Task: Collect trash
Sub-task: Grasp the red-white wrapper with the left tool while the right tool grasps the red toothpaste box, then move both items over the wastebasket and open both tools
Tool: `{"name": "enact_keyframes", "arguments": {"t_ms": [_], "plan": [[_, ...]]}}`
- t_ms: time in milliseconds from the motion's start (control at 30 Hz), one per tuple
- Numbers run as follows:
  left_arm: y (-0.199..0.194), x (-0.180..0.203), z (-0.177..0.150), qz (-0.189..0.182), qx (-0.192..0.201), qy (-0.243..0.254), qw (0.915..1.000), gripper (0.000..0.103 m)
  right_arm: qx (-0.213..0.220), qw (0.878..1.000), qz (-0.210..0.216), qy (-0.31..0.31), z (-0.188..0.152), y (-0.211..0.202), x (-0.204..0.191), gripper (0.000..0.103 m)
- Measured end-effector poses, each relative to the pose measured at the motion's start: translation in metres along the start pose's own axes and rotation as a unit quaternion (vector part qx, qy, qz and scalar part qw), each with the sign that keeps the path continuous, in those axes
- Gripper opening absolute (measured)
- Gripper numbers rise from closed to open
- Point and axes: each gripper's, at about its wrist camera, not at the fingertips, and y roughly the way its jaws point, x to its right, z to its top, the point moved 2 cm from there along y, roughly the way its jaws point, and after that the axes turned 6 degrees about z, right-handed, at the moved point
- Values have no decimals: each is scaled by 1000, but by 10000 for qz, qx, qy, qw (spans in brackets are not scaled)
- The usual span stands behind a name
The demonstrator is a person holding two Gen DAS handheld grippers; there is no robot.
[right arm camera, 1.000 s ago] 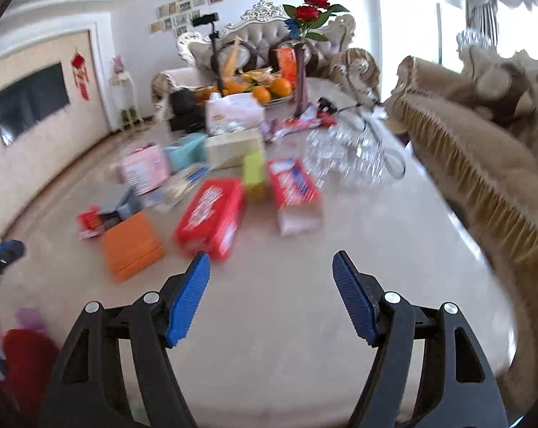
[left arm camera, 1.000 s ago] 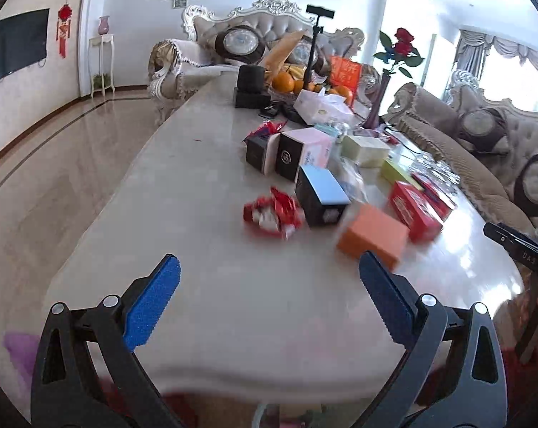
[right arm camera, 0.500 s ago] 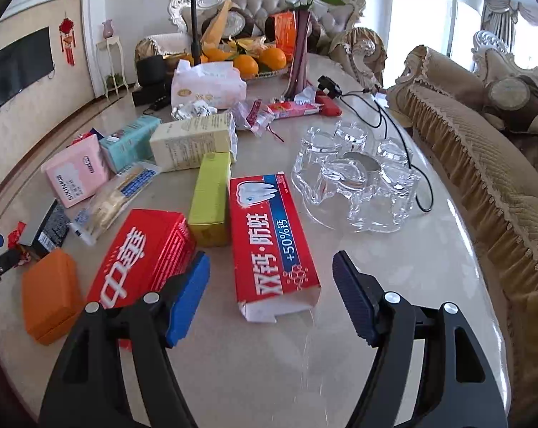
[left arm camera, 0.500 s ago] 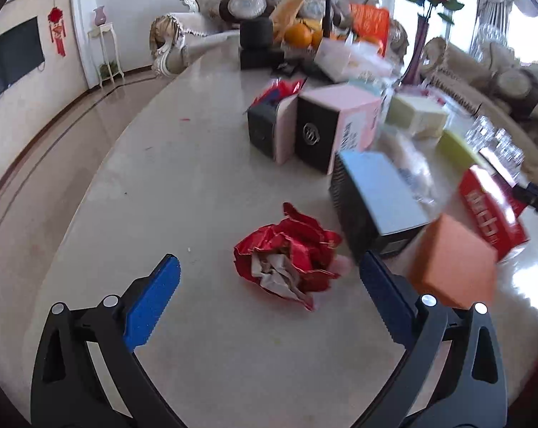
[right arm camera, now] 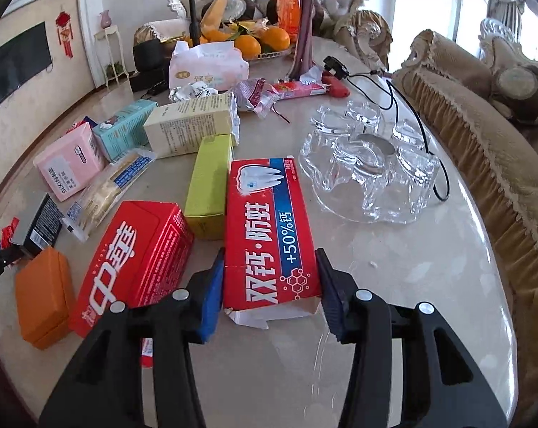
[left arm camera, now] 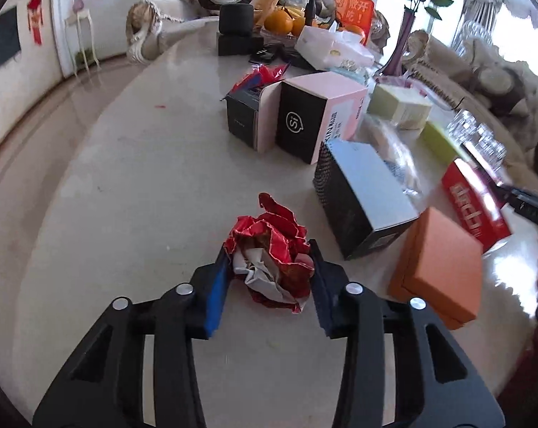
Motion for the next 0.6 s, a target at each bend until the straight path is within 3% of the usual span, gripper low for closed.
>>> {"name": "enact_keyframes", "arguments": {"t_ms": [433, 600], "plan": [[-47, -11, -28, -456, 319, -252, 9981, 40, 378, 9980, 246, 451, -28, -42, 3, 45], [-98, 1, -51, -761, 646, -58, 9950, 40, 729, 9939, 688, 453, -54, -104, -13, 45]]}}
